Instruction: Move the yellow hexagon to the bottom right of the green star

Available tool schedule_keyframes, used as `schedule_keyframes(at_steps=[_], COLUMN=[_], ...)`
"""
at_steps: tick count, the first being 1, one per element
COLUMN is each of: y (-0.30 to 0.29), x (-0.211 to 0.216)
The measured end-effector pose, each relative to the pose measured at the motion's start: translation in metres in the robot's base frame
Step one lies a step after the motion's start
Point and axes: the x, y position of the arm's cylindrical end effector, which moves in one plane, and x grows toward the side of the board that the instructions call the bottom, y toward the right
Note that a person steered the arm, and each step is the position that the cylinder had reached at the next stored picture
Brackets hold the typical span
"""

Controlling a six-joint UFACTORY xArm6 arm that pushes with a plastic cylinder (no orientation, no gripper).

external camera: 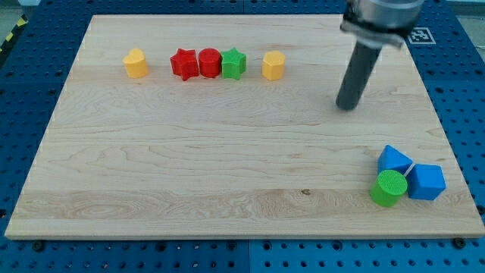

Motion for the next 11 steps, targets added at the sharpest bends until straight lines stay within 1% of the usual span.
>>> schedule_keyframes(at_steps=[1,2,3,6,7,9,10,11], y=[0.002,-0.060,-0.121,-0.126,-0.119,-0.036,-0.030,-0.049], x=[-0.092,-0.128,-0.112,-0.018,0.006,0.008,0.009,0.009])
